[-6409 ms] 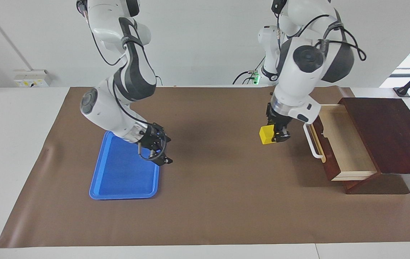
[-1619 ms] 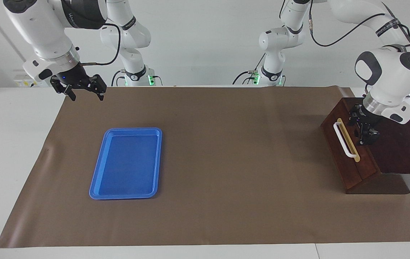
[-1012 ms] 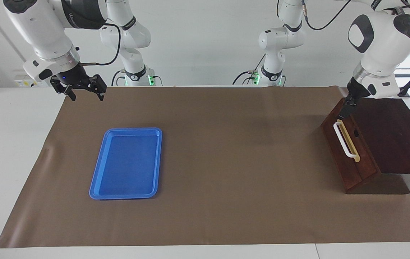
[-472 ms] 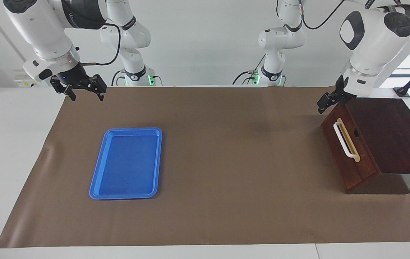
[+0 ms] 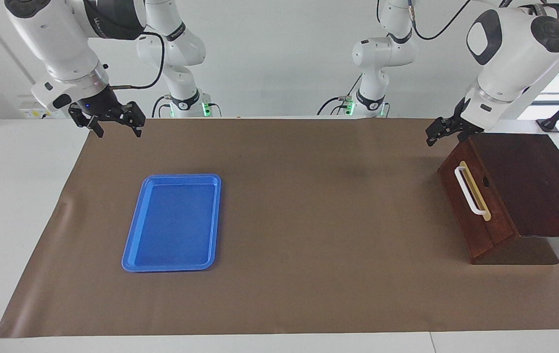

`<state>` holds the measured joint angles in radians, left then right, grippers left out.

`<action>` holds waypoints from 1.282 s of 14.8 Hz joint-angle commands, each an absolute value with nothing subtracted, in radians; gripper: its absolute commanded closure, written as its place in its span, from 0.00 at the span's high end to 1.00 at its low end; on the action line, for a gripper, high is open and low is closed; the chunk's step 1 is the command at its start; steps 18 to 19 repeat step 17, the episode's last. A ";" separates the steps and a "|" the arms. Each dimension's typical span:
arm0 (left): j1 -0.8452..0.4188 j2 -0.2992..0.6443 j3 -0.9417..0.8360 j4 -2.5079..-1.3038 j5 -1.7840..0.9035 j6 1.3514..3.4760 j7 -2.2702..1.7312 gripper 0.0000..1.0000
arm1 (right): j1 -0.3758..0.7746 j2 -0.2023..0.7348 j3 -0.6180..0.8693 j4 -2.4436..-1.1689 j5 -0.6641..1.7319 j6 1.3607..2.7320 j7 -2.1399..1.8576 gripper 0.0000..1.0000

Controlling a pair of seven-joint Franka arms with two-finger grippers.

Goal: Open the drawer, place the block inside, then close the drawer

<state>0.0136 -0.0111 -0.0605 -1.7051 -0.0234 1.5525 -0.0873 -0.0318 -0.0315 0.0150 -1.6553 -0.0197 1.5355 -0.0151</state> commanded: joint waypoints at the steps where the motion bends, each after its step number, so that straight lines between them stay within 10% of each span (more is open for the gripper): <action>1: -0.014 -0.043 -0.043 -1.701 -0.034 1.520 -0.012 1.00 | -0.038 -0.051 0.018 -1.672 -0.003 1.529 -0.021 1.00; 19: -0.029 -0.043 -0.025 -1.687 -0.043 1.540 -0.005 1.00 | -0.040 -0.051 0.017 -1.672 -0.003 1.529 -0.021 1.00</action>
